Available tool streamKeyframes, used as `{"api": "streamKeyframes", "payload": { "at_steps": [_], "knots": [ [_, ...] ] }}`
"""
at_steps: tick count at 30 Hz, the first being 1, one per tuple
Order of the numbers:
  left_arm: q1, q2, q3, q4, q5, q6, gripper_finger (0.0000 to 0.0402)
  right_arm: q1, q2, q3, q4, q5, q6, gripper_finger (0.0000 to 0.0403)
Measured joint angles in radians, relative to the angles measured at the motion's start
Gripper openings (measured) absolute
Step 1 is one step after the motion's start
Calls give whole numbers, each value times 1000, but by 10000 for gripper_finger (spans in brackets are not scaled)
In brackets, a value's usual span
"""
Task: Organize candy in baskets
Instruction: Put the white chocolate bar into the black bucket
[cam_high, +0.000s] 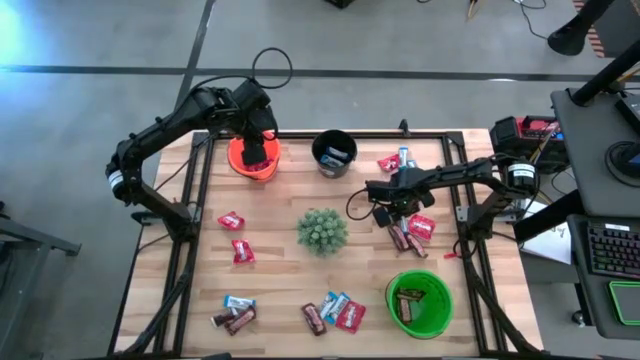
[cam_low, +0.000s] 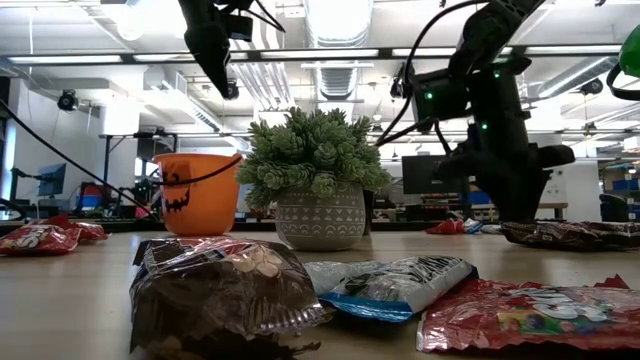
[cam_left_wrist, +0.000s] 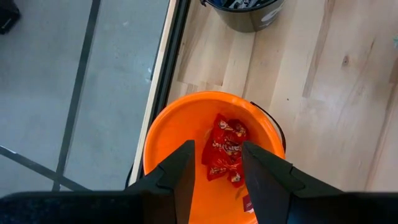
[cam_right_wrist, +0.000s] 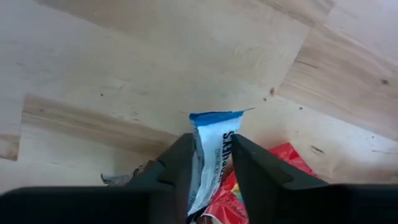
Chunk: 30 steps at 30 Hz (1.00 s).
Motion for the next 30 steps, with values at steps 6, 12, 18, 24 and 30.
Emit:
{"api": "streamKeyframes", "payload": {
  "at_steps": [6,12,18,24,30],
  "knots": [
    [0,0,0,0,0,0,113,0,0,-4,3,0,0,34],
    [0,0,0,0,0,0,113,0,1,-10,2,0,6,10],
    [0,0,0,0,0,10,113,0,-17,19,-2,4,6,9],
    [0,0,0,1,0,11,113,0,-54,110,-17,79,-4,9],
    [0,0,0,2,0,11,113,-24,-63,241,-15,170,-81,9]
  ]
}}
